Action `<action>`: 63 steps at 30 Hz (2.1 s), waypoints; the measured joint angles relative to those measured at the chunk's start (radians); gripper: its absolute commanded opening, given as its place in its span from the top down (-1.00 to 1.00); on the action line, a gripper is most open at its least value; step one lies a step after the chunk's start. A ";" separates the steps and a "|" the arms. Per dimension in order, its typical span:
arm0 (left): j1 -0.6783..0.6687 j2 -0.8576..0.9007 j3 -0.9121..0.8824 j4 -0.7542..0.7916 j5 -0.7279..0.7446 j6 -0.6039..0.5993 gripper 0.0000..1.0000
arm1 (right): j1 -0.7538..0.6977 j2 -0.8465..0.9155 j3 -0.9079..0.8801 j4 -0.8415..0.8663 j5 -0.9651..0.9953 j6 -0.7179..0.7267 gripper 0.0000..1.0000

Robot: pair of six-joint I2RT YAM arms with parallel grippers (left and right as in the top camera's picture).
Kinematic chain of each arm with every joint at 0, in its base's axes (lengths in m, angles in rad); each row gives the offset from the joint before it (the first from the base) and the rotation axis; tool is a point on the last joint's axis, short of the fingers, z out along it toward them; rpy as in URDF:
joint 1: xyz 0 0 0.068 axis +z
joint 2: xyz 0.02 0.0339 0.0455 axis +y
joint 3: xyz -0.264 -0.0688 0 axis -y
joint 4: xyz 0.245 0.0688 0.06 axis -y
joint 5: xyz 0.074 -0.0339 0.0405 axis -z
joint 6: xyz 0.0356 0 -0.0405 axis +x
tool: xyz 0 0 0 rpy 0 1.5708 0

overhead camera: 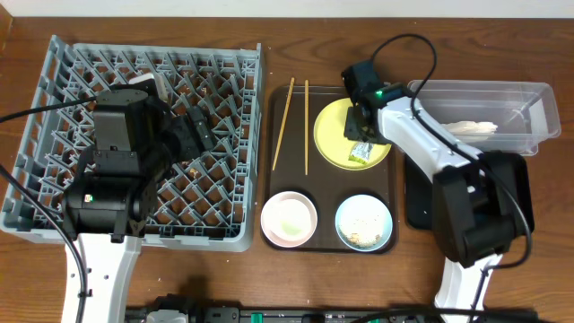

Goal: Sort waste into correct bins and load items into the dishwasher
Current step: 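Grasp the green snack wrapper on the yellow plate with right gripper, then carry the wrapper to the clear bin and release it, then reach the right gripper to the blue rice bowl and grasp its rim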

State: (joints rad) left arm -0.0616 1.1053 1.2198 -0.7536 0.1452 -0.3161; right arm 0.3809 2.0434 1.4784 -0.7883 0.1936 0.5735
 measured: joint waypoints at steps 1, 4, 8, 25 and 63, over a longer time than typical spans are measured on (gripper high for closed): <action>0.000 0.000 0.000 0.000 0.000 0.000 -0.81 | 0.000 0.015 -0.001 -0.004 -0.001 0.008 0.35; 0.000 0.000 0.000 0.000 0.003 0.000 -0.81 | 0.000 0.037 -0.003 -0.014 -0.004 0.027 0.81; 0.000 0.000 0.000 0.000 0.003 0.000 -0.81 | 0.000 0.037 -0.003 -0.016 -0.008 0.042 0.98; 0.000 0.000 0.000 0.000 0.003 0.000 -0.81 | -0.256 -0.382 0.008 -0.023 -0.016 0.207 0.98; 0.000 0.000 0.000 0.000 0.006 -0.001 -0.81 | -0.130 -0.512 0.003 -0.282 -0.483 -0.402 0.29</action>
State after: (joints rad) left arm -0.0616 1.1053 1.2198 -0.7536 0.1513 -0.3172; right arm 0.2504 1.5314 1.4818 -1.0702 -0.2893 0.1719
